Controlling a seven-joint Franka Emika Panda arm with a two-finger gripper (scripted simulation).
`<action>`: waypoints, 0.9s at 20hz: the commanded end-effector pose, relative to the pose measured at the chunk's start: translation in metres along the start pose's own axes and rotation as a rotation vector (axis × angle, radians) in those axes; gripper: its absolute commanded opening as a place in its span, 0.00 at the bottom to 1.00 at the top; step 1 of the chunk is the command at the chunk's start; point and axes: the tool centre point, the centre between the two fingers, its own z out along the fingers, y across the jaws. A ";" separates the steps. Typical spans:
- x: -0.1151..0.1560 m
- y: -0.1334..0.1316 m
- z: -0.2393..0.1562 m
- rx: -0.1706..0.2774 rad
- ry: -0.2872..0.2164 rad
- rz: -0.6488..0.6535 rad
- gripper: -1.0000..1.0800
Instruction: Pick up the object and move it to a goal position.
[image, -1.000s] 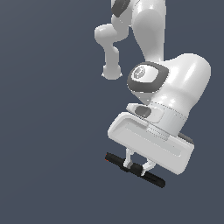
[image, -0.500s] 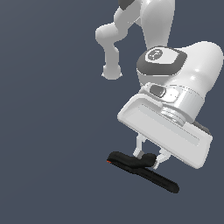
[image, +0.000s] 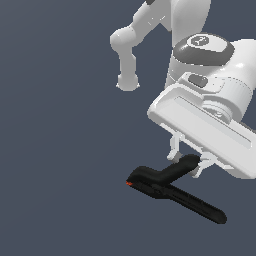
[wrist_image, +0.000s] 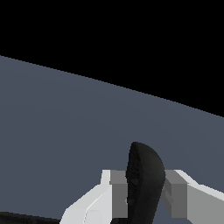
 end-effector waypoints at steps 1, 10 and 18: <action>0.012 0.002 -0.011 -0.017 0.046 0.023 0.00; 0.044 0.006 -0.055 -0.087 0.212 0.100 0.00; 0.070 0.009 -0.108 -0.164 0.394 0.183 0.00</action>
